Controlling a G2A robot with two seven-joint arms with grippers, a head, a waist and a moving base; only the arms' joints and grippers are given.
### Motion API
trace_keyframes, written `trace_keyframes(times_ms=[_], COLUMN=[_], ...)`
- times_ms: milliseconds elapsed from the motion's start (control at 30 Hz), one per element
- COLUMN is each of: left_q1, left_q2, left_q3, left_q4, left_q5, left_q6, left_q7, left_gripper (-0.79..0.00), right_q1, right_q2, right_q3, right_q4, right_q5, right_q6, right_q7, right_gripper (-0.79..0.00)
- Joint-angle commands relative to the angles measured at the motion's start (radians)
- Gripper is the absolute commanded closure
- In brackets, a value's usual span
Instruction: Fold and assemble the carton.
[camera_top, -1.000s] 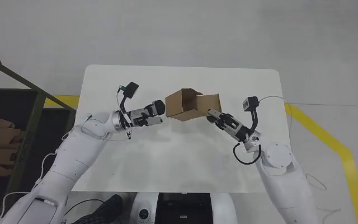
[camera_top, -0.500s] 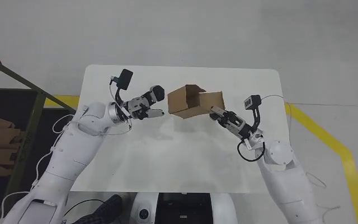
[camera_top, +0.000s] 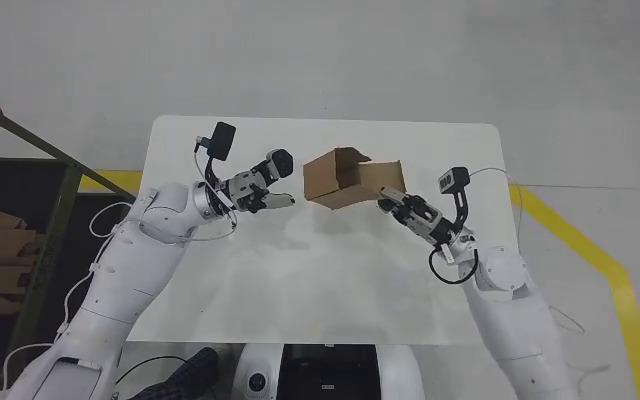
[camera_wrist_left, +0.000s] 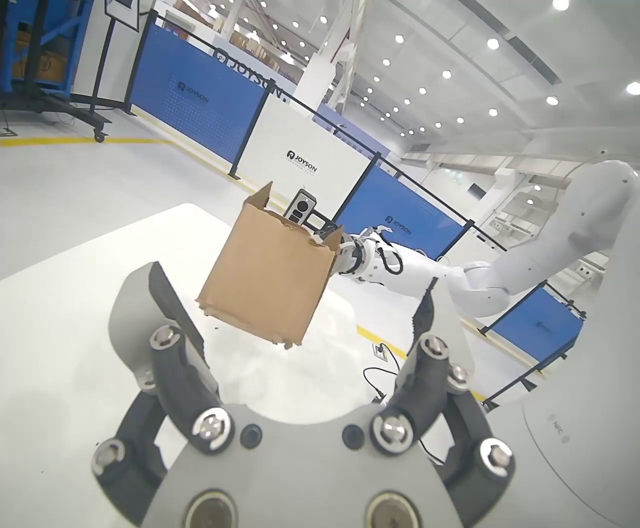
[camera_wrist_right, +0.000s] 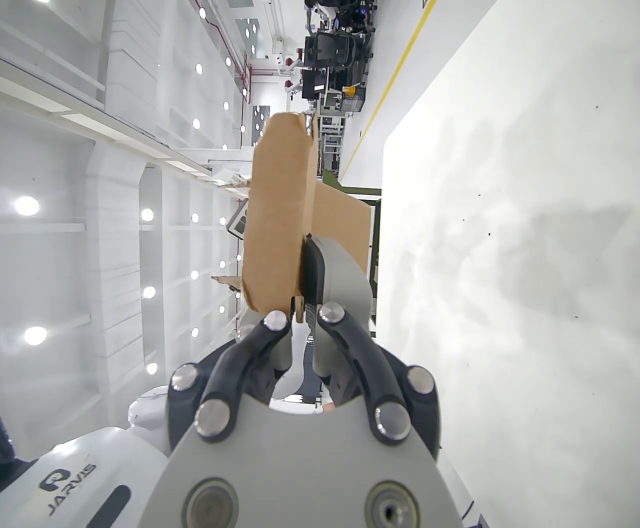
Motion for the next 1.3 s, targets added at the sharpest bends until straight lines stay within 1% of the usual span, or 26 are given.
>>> trace_keyframes(times_ms=[0, 433, 500, 600, 700, 833, 900, 1000, 1100, 1267], left_q1=[0.000, 0.000, -0.005, -0.004, -0.004, -0.014, -0.023, -0.028, -0.032, -0.058], left_q2=[0.000, 0.000, 0.000, -0.006, -0.016, -0.027, -0.033, -0.040, -0.043, -0.047], left_q3=[0.000, 0.000, -0.024, -0.058, -0.071, -0.076, -0.081, -0.077, -0.057, 0.012], left_q4=[0.000, 0.000, -0.006, 0.003, 0.025, 0.046, 0.049, 0.051, 0.079, 0.156], left_q5=[0.000, 0.000, 0.065, 0.201, 0.335, 0.537, 0.672, 0.898, 1.106, 1.352], left_q6=[0.000, 0.000, 0.029, 0.042, 0.043, 0.004, 0.000, 0.000, 0.000, 0.000], left_q7=[0.000, 0.000, 0.026, 0.130, 0.234, 0.361, 0.444, 0.620, 0.811, 1.082], left_gripper=[-0.785, -0.785, -0.785, -0.785, -0.785, -0.785, -0.785, -0.785, -0.785, -0.785], right_q1=[0.001, 0.001, 0.001, -0.006, -0.008, -0.008, -0.006, 0.001, 0.006, 0.020], right_q2=[0.000, 0.000, 0.000, -0.001, 0.000, 0.000, -0.001, -0.002, -0.004, -0.007], right_q3=[0.000, 0.000, 0.000, -0.003, -0.001, -0.001, -0.002, -0.005, -0.008, -0.025], right_q4=[0.001, 0.001, 0.001, -0.007, -0.005, 0.002, 0.011, 0.027, 0.041, 0.061], right_q5=[0.002, 0.002, 0.002, 0.006, 0.019, 0.043, 0.070, 0.101, 0.138, 0.172], right_q6=[-0.001, -0.001, -0.001, 0.004, 0.002, 0.003, 0.009, 0.019, 0.026, 0.034], right_q7=[0.001, 0.001, 0.001, -0.023, -0.021, -0.011, -0.006, -0.003, -0.004, 0.017], right_gripper=[0.000, 0.000, 0.000, 0.000, 0.000, 0.000, 0.000, 0.000, 0.000, 0.000])
